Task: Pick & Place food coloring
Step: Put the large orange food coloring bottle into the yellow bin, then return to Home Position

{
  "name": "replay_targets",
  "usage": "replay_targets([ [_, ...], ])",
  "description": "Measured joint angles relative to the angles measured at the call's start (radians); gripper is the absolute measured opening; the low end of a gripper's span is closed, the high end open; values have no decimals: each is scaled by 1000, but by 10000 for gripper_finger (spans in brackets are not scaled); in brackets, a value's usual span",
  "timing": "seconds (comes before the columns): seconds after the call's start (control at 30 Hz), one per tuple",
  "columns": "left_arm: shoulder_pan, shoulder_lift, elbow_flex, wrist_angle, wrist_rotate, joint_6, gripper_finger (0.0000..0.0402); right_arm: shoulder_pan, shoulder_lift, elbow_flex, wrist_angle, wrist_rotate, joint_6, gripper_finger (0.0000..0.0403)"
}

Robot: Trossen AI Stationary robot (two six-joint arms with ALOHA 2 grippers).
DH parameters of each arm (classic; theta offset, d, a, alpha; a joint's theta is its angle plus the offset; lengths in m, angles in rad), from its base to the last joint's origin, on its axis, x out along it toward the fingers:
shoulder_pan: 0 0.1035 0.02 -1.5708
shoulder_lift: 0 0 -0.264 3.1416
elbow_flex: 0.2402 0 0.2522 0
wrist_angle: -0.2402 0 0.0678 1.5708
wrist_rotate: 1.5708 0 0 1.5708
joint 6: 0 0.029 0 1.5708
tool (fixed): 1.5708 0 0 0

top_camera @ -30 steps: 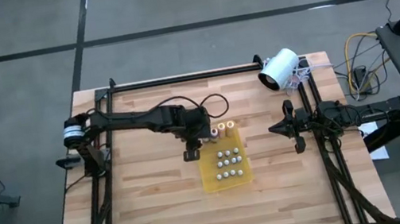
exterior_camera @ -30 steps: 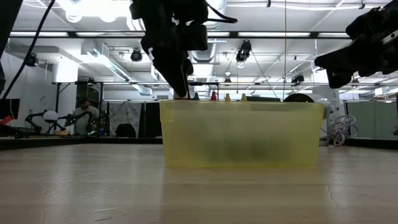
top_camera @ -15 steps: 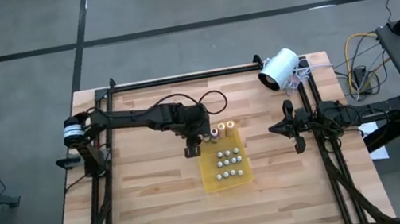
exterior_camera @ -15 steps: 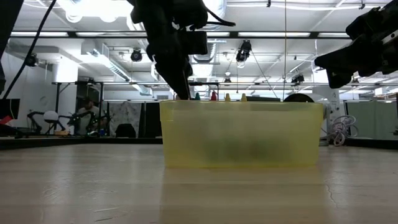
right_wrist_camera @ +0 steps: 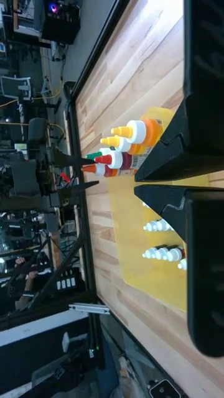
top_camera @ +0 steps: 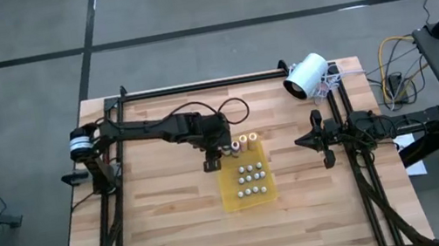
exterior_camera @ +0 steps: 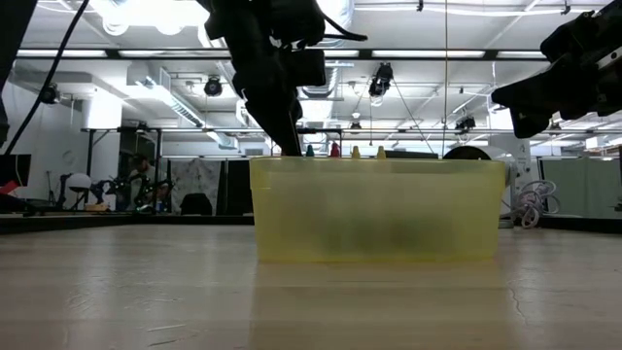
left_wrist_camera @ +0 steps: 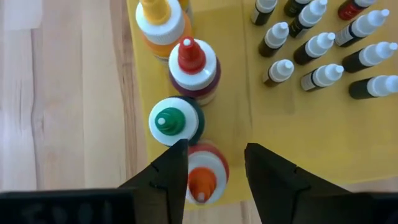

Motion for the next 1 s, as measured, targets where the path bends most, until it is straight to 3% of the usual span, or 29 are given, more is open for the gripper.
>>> replay_targets([
  [0.57, 5, 0, 7, -15, 0, -7, 133, 0, 0, 0, 0, 0, 0, 13],
  [1.0, 4, -1, 130, -108, 1, -41, 133, 0, 0, 0, 0, 0, 0, 13],
])
